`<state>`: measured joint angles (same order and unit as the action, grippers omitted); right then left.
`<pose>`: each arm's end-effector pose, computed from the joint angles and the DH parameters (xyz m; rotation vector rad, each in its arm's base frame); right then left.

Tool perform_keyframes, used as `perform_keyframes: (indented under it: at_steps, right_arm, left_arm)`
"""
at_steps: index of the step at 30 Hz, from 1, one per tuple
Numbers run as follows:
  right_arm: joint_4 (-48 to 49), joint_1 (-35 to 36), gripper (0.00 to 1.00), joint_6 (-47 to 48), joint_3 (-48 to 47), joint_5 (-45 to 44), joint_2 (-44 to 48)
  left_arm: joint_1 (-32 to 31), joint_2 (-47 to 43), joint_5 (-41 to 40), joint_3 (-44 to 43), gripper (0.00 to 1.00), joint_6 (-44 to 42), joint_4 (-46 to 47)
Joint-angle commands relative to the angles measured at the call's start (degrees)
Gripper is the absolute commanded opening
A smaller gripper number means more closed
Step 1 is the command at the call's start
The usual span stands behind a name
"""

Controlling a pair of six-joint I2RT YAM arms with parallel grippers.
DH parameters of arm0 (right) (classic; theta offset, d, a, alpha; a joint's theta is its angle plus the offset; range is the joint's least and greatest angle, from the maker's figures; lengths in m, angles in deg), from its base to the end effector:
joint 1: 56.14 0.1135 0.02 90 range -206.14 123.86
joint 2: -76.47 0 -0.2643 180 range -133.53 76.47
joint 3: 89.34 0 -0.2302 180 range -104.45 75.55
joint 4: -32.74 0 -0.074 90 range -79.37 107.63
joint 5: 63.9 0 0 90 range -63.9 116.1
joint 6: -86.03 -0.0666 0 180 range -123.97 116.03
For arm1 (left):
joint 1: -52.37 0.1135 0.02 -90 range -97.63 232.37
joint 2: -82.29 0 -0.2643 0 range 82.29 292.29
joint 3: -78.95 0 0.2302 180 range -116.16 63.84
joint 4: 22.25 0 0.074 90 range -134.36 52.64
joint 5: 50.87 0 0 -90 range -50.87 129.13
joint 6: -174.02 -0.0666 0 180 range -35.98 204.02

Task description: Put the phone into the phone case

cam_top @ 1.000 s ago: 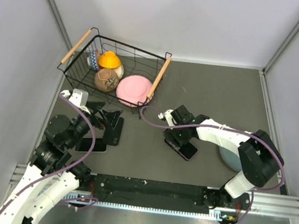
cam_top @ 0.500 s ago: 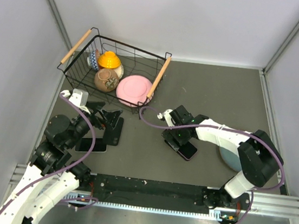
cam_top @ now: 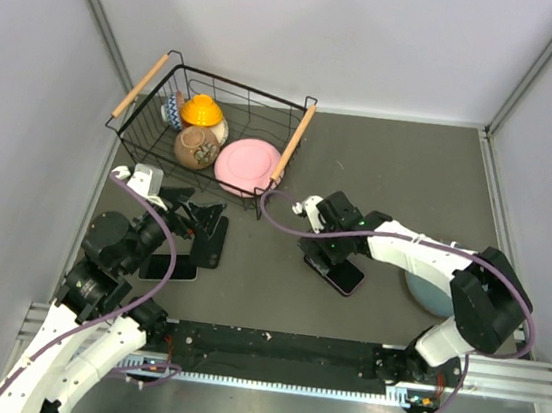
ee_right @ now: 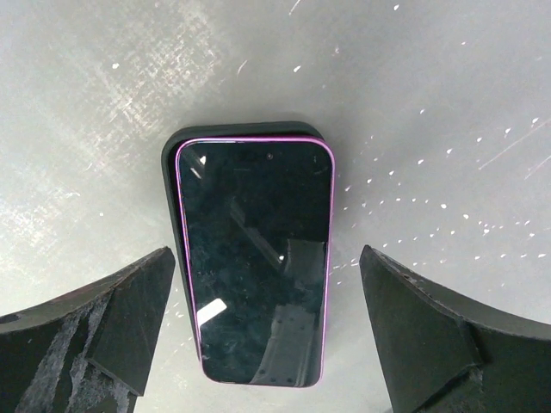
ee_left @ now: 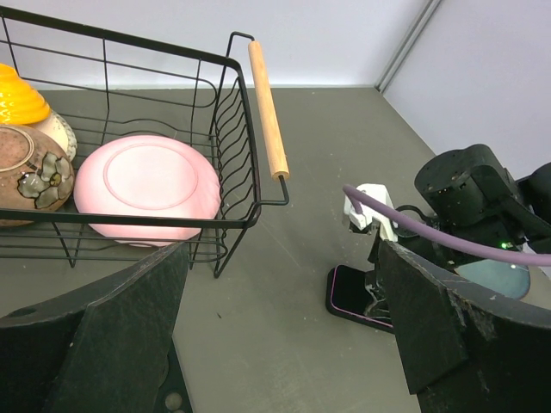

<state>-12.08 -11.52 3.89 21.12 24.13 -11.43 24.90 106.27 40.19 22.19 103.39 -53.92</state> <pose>0.2096 0.2036 0.1797 -1.1761 2.4108 0.1579 0.0994 -0.0530 0.3483 0.1272 1.5841 -0.6575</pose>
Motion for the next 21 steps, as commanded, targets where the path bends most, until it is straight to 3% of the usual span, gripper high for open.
perform_keyframes:
  at_steps: [1,4,8,21]
  right_arm:
    - [-1.13,-1.2,0.89,-5.11,-1.64,-0.57,2.55]
    - [-2.01,-6.11,0.87,-11.86,-1.99,1.7,3.78]
    - [-1.05,-13.85,0.83,-17.17,-0.24,11.19,6.95]
    - [0.27,-15.09,0.83,-18.23,5.48,14.28,5.81]
  left_arm:
    - [0.13,-0.52,0.52,-0.01,0.98,0.05,3.29]
    - [0.13,-0.35,0.43,0.08,0.97,0.05,3.29]
    - [0.13,0.0,-0.09,0.08,0.98,0.22,2.94]
    - [-0.84,1.67,5.09,-0.1,0.91,2.24,-1.19]
